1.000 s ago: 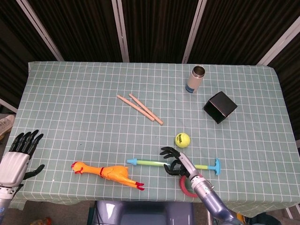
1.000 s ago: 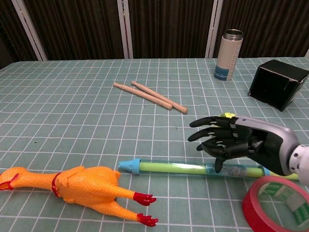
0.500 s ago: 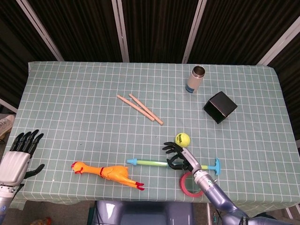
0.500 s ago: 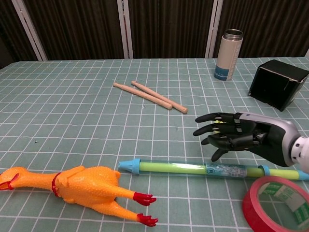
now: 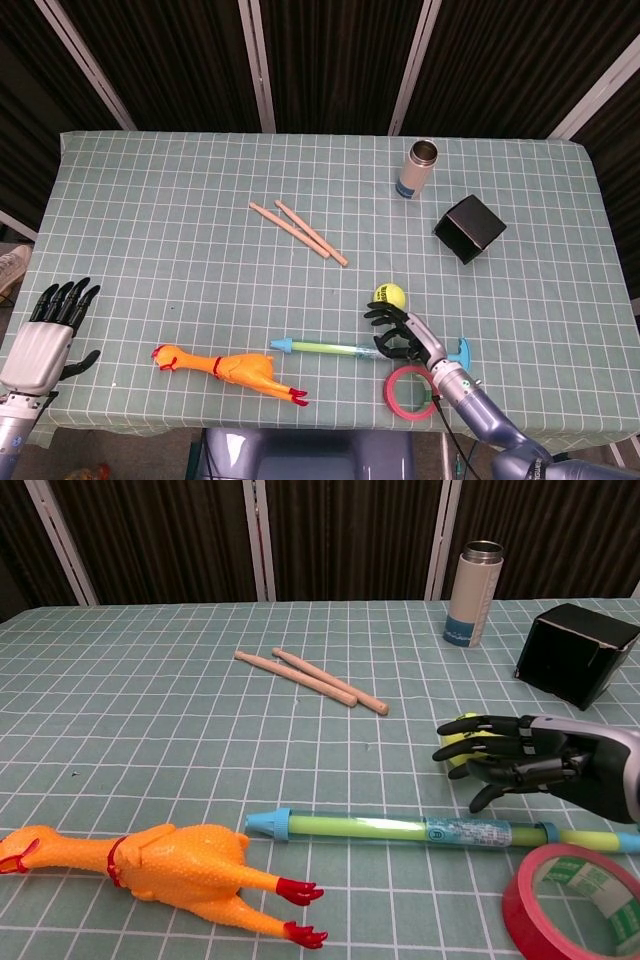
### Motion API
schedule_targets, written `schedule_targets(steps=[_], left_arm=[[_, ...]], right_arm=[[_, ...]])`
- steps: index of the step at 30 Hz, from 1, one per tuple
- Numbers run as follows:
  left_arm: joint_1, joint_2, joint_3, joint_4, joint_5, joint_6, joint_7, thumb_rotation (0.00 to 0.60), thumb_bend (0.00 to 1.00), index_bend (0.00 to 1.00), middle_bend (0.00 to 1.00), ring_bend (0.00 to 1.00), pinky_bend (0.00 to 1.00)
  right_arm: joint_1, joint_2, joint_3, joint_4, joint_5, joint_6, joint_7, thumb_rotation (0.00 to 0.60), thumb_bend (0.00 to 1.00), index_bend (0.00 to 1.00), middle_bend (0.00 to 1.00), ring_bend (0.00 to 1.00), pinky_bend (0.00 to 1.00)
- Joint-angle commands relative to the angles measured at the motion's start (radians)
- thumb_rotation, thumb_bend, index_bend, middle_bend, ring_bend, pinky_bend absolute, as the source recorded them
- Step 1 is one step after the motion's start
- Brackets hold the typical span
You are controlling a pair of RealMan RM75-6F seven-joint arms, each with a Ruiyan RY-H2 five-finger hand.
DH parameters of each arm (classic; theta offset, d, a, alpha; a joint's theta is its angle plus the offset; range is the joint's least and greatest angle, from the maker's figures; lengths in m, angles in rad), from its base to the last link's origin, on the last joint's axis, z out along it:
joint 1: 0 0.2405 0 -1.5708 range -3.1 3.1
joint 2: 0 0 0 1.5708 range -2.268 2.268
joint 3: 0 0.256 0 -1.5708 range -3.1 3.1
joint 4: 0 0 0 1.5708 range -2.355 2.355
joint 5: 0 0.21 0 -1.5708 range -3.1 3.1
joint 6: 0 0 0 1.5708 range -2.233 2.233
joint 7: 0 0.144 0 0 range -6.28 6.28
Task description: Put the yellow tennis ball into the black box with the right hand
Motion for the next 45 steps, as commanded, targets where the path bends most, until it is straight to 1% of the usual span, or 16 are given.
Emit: schedule_targets(steps=[1,8,11,14,20,28,31,34,42,45], left_arm=[[-0.001,-0.001,-0.002,0.000,-0.004,-0.002,0.002,0.600,0.16,0.00,0.00,0.00,0.00],[-0.004,-0.003,-0.005,0.001,-0.016,-0.012,0.006,0.600,0.16,0.00,0.00,0.00,0.00],[-0.006,-0.004,-0.009,0.001,-0.024,-0.015,0.008,0.600,0.16,0.00,0.00,0.00,0.00],[-0.008,-0.007,-0.010,0.003,-0.031,-0.023,0.012,0.600,0.16,0.00,0.00,0.00,0.00],[-0.015,-0.012,-0.014,0.002,-0.046,-0.040,0.024,0.600,0.16,0.00,0.00,0.00,0.00],[-0.021,-0.017,-0.021,0.001,-0.069,-0.055,0.037,0.600,0.16,0.00,0.00,0.00,0.00],[-0.023,-0.019,-0.022,0.001,-0.077,-0.060,0.043,0.600,0.16,0.00,0.00,0.00,0.00],[-0.025,-0.020,-0.023,0.001,-0.082,-0.065,0.048,0.600,0.16,0.00,0.00,0.00,0.00],[-0.028,-0.024,-0.023,-0.003,-0.086,-0.069,0.064,0.600,0.16,0.00,0.00,0.00,0.00],[-0.027,-0.024,-0.022,-0.006,-0.084,-0.065,0.069,0.600,0.16,0.00,0.00,0.00,0.00]], right_arm=[[0.000,-0.007,0.002,0.021,-0.024,0.014,0.036,0.600,0.50,0.18,0.22,0.22,0.37],[0.012,-0.026,0.003,0.068,-0.050,0.012,0.122,0.600,0.50,0.16,0.20,0.19,0.32],[0.018,-0.039,0.000,0.097,-0.064,0.013,0.165,0.600,0.50,0.14,0.16,0.14,0.28],[0.020,-0.045,-0.004,0.114,-0.075,0.016,0.202,0.600,0.50,0.11,0.13,0.09,0.25],[0.036,-0.050,-0.011,0.149,-0.116,0.018,0.318,0.600,0.50,0.08,0.11,0.08,0.23],[0.071,-0.059,-0.024,0.241,-0.164,0.020,0.441,0.600,0.50,0.08,0.11,0.08,0.23],[0.077,-0.058,-0.032,0.269,-0.168,0.026,0.450,0.600,0.50,0.08,0.11,0.08,0.23],[0.074,-0.048,-0.043,0.274,-0.163,0.030,0.460,0.600,0.50,0.08,0.11,0.08,0.23],[0.067,0.005,-0.079,0.243,-0.174,0.044,0.447,0.600,0.50,0.08,0.11,0.08,0.23],[0.059,0.037,-0.095,0.227,-0.169,0.049,0.423,0.600,0.50,0.08,0.11,0.08,0.23]])
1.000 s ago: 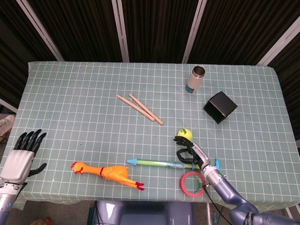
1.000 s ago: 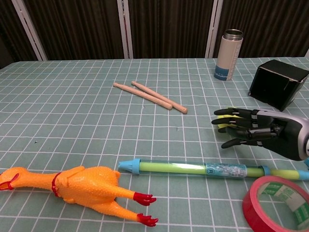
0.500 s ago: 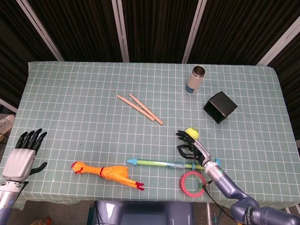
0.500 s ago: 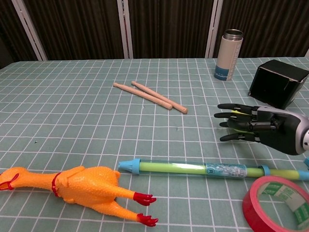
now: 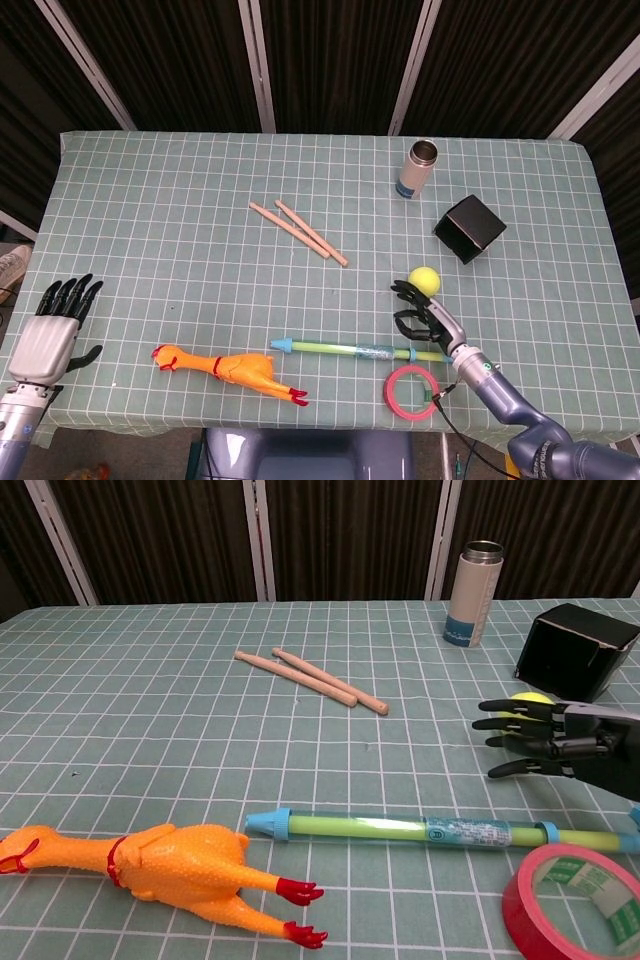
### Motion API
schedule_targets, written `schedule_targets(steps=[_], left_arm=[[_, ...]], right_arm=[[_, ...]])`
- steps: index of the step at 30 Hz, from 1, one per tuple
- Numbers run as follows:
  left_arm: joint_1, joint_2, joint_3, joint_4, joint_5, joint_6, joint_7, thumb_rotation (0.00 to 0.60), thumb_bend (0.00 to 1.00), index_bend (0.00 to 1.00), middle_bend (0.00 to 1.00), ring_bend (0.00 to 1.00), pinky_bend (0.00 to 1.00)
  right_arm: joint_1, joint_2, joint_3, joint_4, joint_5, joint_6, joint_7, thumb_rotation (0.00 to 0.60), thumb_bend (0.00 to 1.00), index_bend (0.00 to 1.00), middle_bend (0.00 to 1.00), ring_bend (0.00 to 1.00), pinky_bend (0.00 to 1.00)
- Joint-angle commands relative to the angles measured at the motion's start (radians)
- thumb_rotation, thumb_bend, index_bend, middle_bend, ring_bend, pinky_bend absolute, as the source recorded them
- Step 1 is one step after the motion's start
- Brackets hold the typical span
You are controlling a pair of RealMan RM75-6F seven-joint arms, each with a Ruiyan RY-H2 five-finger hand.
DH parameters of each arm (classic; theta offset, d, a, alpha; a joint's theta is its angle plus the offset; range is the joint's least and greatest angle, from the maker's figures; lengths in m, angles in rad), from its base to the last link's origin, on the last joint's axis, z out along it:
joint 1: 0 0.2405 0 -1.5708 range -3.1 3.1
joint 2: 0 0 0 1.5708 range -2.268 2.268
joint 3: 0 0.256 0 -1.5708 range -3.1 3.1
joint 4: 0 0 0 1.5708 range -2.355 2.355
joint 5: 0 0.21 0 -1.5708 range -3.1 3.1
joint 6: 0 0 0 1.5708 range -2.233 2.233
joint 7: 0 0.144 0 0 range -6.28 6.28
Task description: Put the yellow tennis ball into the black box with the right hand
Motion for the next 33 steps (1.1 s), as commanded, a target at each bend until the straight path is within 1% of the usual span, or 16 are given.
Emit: schedule_targets(steps=[1,6,10,19,27,33], left_arm=[[0.000,0.000,0.000,-0.001,0.000,0.002,0.003,0.600,0.16,0.00,0.00,0.00,0.00],[-0.001,-0.002,0.002,-0.003,-0.002,-0.001,0.009,0.600,0.16,0.00,0.00,0.00,0.00],[0.000,-0.005,0.002,-0.006,-0.002,0.002,0.019,0.600,0.16,0.00,0.00,0.00,0.00],[-0.006,-0.017,-0.001,-0.011,-0.013,-0.008,0.043,0.600,0.16,0.00,0.00,0.00,0.00],[-0.009,-0.025,-0.004,-0.010,-0.028,-0.015,0.057,0.600,0.16,0.00,0.00,0.00,0.00],[-0.014,-0.033,-0.011,-0.008,-0.050,-0.026,0.077,0.600,0.16,0.00,0.00,0.00,0.00]], right_arm=[[-0.012,0.029,-0.016,-0.019,0.006,0.012,-0.031,0.600,0.50,0.08,0.11,0.08,0.24],[-0.034,0.070,-0.039,-0.048,0.012,0.037,-0.077,0.600,0.50,0.08,0.11,0.08,0.25],[-0.037,0.085,-0.052,-0.034,0.000,0.047,-0.084,0.600,0.50,0.08,0.11,0.08,0.25],[-0.023,0.090,-0.044,-0.016,0.000,0.057,-0.023,0.600,0.50,0.08,0.11,0.08,0.26],[0.009,0.064,-0.035,0.045,-0.003,0.040,0.047,0.600,0.50,0.08,0.11,0.08,0.27],[0.046,0.054,-0.047,0.115,-0.026,0.003,0.104,0.600,0.50,0.08,0.11,0.09,0.27]])
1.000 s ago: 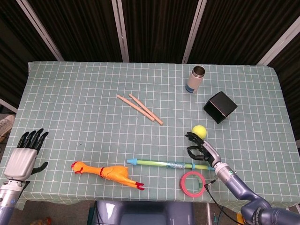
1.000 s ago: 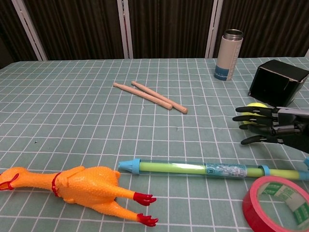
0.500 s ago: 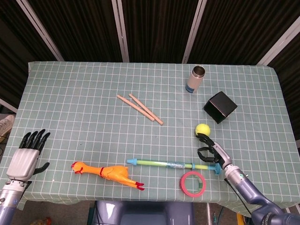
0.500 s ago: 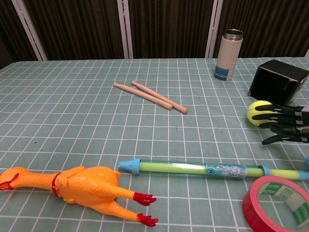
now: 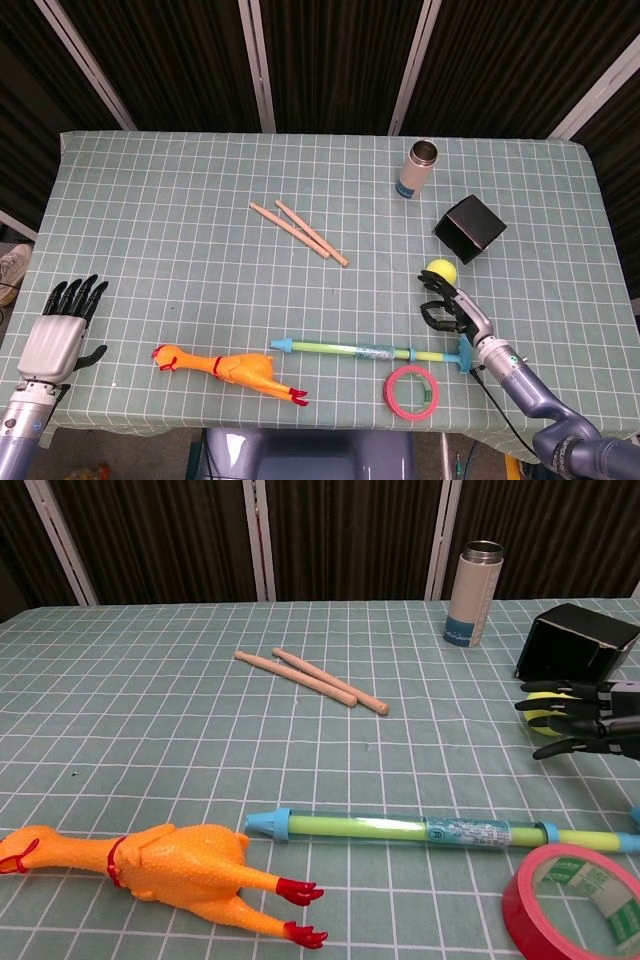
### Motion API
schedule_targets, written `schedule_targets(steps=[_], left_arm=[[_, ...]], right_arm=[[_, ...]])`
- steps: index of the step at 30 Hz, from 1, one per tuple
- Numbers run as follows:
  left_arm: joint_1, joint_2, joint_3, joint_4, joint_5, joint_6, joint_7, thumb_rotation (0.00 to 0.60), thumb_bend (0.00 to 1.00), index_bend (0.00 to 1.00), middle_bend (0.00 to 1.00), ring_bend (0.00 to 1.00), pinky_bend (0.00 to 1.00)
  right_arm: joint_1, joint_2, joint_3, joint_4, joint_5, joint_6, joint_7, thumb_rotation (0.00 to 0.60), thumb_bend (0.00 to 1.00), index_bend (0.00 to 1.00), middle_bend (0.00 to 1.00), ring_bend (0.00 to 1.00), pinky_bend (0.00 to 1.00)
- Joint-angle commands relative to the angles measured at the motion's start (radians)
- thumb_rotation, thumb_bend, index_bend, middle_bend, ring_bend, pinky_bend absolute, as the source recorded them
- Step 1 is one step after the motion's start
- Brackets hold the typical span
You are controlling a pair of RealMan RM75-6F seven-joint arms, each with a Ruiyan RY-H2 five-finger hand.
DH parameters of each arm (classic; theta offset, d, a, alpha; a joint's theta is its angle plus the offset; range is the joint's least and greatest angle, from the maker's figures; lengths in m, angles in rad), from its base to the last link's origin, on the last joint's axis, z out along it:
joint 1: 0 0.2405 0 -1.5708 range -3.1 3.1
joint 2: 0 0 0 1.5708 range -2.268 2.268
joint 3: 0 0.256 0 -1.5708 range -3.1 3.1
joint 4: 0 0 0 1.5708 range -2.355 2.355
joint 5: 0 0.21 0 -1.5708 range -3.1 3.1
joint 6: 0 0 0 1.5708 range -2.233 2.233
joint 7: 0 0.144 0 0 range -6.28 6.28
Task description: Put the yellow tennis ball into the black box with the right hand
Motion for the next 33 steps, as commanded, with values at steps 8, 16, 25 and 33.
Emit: schedule_targets(steps=[8,16,25,33], left_arm=[[-0.016,-0.019,-0.013,-0.002,-0.032,-0.023,0.044,0.600,0.16,0.00,0.00,0.00,0.00],[-0.023,-0.035,-0.018,-0.008,-0.055,-0.032,0.085,0.600,0.16,0.00,0.00,0.00,0.00],[-0.027,-0.047,-0.020,-0.011,-0.073,-0.033,0.116,0.600,0.16,0.00,0.00,0.00,0.00],[-0.033,-0.057,-0.022,-0.012,-0.089,-0.040,0.142,0.600,0.16,0.00,0.00,0.00,0.00]], right_arm=[[0.060,-0.011,-0.037,0.137,-0.058,-0.041,0.114,0.600,0.50,0.08,0.11,0.09,0.27],[0.081,-0.004,-0.070,0.222,-0.093,-0.031,0.178,0.600,0.50,0.08,0.11,0.10,0.27],[0.099,0.018,-0.115,0.284,-0.122,-0.028,0.180,0.600,0.50,0.08,0.11,0.14,0.27],[0.130,0.019,-0.150,0.351,-0.144,-0.054,0.121,0.600,0.50,0.14,0.14,0.19,0.27]])
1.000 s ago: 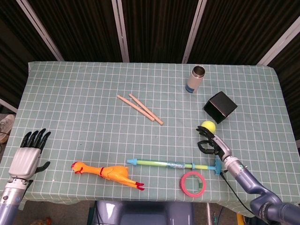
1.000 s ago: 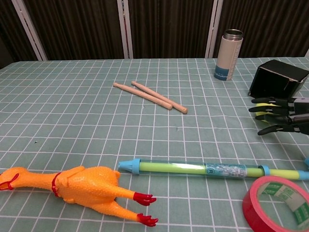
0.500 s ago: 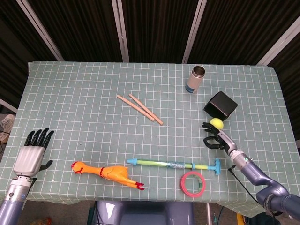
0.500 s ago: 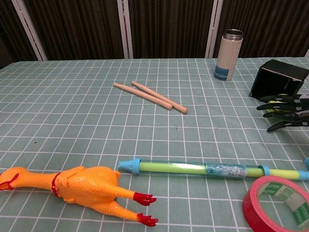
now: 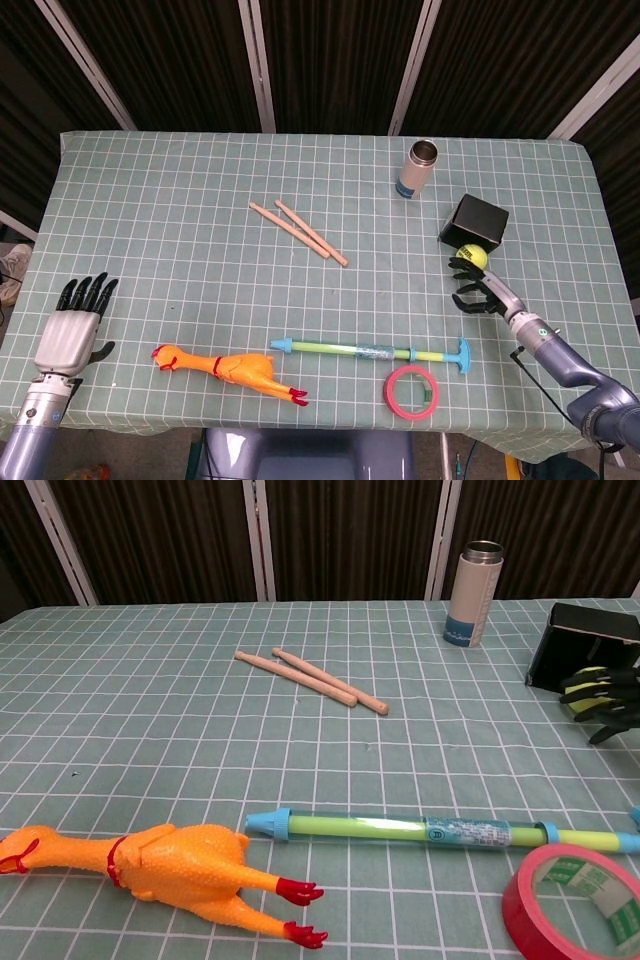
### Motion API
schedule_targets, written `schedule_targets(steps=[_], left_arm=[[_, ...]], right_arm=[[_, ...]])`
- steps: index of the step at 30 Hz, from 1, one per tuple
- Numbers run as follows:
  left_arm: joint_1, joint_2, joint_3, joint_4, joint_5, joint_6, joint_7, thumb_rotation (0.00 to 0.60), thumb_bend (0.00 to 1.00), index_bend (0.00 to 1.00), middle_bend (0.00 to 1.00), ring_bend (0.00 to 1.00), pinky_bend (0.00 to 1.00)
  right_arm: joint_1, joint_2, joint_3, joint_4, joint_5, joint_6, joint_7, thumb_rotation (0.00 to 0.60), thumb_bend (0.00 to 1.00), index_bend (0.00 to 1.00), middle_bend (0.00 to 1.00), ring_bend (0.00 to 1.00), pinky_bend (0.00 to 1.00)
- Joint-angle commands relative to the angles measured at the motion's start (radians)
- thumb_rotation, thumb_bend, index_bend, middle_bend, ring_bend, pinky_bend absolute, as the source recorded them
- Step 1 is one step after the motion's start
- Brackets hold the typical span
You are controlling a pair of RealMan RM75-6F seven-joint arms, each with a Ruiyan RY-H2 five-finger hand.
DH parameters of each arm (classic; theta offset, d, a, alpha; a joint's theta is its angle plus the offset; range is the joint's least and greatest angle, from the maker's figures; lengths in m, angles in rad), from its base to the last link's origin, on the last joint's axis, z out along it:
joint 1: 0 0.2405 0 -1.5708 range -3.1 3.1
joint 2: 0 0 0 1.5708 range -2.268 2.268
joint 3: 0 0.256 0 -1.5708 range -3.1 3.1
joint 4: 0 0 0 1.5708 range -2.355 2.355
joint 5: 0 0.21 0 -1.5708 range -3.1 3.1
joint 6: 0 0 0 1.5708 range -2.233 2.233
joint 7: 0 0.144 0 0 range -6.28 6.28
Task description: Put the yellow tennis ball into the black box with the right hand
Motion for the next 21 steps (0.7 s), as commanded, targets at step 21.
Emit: schedule_targets(steps=[21], left_arm=[[-0.018,-0.019,-0.006,-0.004,-0.038,-0.016,0.042,0.600,0.16,0.00,0.00,0.00,0.00]], right_arm=[[0.032,-0.050,-0.058,0.190,-0.042,0.046,-0.234,0.600,0.50,0.17,0.19,0.08,0.00]])
